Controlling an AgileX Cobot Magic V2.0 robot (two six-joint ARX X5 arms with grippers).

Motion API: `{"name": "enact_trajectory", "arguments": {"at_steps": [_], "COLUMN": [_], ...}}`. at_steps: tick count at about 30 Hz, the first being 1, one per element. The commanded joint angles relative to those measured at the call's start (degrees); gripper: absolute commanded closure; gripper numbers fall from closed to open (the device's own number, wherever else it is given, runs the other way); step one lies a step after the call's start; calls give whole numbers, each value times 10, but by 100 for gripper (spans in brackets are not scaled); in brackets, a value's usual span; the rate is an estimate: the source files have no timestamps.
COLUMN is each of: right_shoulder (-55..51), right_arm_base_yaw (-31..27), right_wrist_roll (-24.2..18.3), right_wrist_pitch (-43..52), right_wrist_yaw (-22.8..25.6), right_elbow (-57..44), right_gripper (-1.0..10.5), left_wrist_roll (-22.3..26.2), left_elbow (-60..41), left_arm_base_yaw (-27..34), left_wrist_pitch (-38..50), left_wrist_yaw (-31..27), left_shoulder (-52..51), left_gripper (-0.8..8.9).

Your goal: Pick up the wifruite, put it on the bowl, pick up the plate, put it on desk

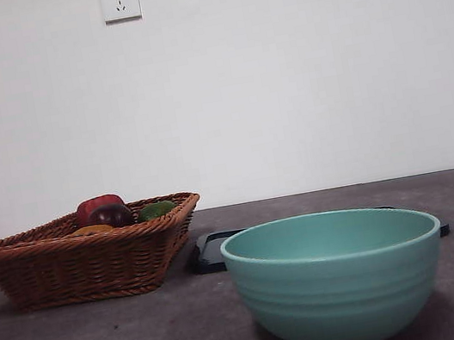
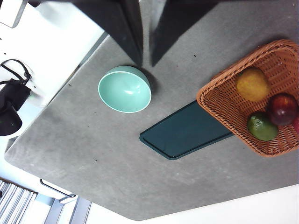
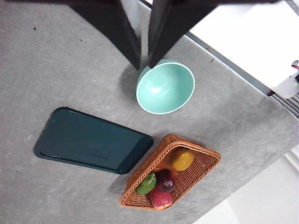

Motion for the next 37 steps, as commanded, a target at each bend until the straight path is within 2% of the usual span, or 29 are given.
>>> {"name": "enact_trajectory", "arguments": {"at_steps": [1, 16, 21, 23, 26, 28, 34, 37], "right_shoulder": [0, 0, 0, 0, 0, 0, 0, 0], "right_arm_base_yaw": [3, 4, 4, 4, 4, 4, 4, 4], "right_wrist_roll": [5, 5, 5, 5, 5, 5, 5, 5], "right_wrist_pitch": [7, 8, 8, 8, 8, 8, 8, 8], "right_wrist_yaw": [2, 2, 2, 2, 2, 2, 2, 2], "right_elbow": [5, 5, 5, 5, 6, 5, 5, 5], "right_gripper": [929, 929, 929, 929, 929, 929, 929, 929], "left_wrist_roll": [3, 3, 5, 35, 49, 44, -25, -28], "left_elbow": [6, 1, -52, -88, -140, -183, -334, -416], "left_arm_base_yaw": [-3, 6, 57, 94, 151, 188, 253, 271], "left_wrist_pitch": [6, 7, 23, 48, 117, 210, 466, 558], "left_wrist_yaw": [3, 3, 3, -8, -8, -7, -8, -8], "left_shoulder": [1, 1, 0, -3, -10, -19, -47, -70], "left_gripper": [798, 798, 798, 798, 798, 798, 798, 798]}}
